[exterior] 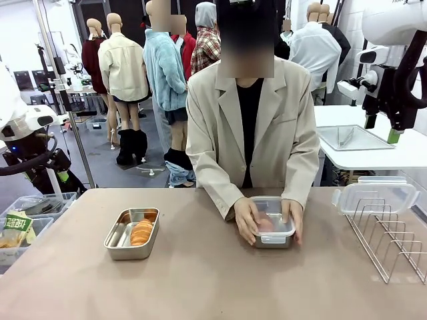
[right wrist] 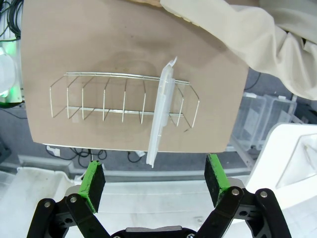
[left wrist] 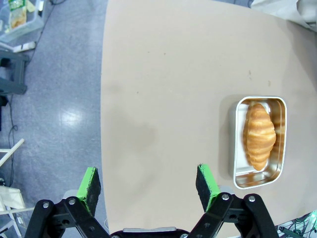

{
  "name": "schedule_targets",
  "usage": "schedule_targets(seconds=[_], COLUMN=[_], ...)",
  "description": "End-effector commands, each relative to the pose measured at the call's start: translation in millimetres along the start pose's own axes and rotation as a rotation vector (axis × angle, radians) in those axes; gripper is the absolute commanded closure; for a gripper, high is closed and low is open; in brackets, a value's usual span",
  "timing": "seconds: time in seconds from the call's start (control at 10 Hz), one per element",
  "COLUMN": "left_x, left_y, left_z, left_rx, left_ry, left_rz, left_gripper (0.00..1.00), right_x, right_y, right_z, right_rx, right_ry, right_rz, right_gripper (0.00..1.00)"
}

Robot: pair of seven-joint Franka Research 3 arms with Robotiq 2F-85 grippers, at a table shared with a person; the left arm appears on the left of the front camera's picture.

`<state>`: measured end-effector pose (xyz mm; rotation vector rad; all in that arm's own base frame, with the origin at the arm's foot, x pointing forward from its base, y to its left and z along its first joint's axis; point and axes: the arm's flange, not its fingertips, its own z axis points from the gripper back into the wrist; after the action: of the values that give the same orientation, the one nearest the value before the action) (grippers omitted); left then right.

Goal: Place the bread in airtight containers.
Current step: Pick up one Airtight Container lid and hand it to the human.

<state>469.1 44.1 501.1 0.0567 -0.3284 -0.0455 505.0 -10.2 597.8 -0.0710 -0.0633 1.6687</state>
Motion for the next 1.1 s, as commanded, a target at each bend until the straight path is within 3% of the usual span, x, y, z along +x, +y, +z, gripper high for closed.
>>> schedule_targets(seconds=[0.0, 1.0], left_x=[-0.7, -0.7], left_y=[-0.2, -0.2], left_z=[1.3, 1.3], left_rx=[0.008, 0.008], left_ry=[-0.002, -0.002], left_rz=[0.015, 0.015], left_gripper=[0.0, 0.0], right_x=[0.2, 0.2], right_y=[-0.6, -0.6], right_z=[-0.2, -0.2], right_rx=[0.0, 0.0], right_ry=[-0.008, -0.008], right_rz=[0.002, 0.002], right_gripper=[0.0, 0.0])
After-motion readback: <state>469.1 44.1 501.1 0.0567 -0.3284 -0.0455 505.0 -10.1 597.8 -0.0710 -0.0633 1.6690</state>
